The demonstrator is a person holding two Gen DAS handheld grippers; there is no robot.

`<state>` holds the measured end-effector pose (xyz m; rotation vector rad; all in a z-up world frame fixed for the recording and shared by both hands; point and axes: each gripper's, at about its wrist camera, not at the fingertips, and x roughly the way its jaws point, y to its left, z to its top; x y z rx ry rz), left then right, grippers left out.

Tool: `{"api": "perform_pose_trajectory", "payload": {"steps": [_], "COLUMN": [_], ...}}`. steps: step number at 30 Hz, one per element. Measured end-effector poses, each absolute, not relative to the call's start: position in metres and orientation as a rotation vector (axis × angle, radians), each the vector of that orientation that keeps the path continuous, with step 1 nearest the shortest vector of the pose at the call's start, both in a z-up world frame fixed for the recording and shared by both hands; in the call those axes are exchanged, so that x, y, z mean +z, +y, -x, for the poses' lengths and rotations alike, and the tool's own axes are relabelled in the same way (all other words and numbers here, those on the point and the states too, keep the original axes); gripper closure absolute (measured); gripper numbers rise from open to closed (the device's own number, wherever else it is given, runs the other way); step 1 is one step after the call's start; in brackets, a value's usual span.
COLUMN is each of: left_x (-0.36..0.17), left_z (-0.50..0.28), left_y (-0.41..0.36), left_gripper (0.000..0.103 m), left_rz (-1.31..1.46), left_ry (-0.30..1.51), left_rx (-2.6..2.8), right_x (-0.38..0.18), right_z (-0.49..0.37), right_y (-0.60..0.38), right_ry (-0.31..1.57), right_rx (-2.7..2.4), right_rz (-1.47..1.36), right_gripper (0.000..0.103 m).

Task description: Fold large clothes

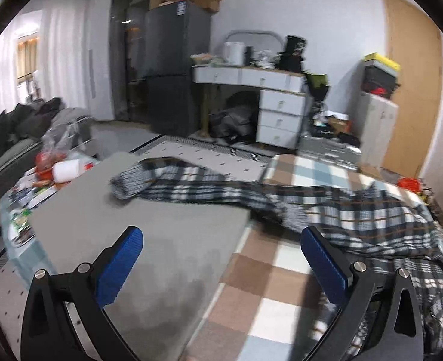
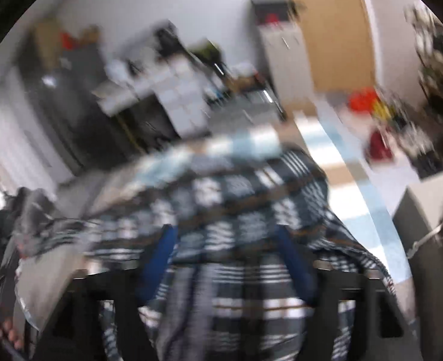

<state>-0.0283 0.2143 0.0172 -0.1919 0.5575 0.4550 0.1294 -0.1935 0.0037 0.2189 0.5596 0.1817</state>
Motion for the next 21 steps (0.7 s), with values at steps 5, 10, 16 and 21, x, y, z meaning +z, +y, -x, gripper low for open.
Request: {"api": "perform_pose_trajectory", "payload": {"steps": [5, 10, 16, 21], "left_x": [0.025, 0.038, 0.031, 0.003], "left_z": [0.032, 0.035, 0.002, -0.025], "left_y": [0.242, 0.292, 0.334, 0.355], "left_gripper": [0.001, 0.001, 0.001, 0.001], "left_rz": [0.295, 0.342, 0.195, 0.134], "left_ry": [0.603, 0.62, 0.763, 0.88], "left_rx": [0.418, 0.445, 0.564, 0.584], "right_x": [0.015, 0.004, -0.003, -0.015], "right_z": [-0.057, -0.003, 0.012, 0.01], "right_y": [-0.157, -0.143, -0.121, -0.107], "right_ry": [0.383, 0.269, 0.256, 0.309], "right_rx": [0.275, 0.356, 0.402, 0.441], "right_rz": [-0.228, -0.156, -0.028, 0.001], "right_gripper": [0.0, 0.0, 0.0, 0.0]}}
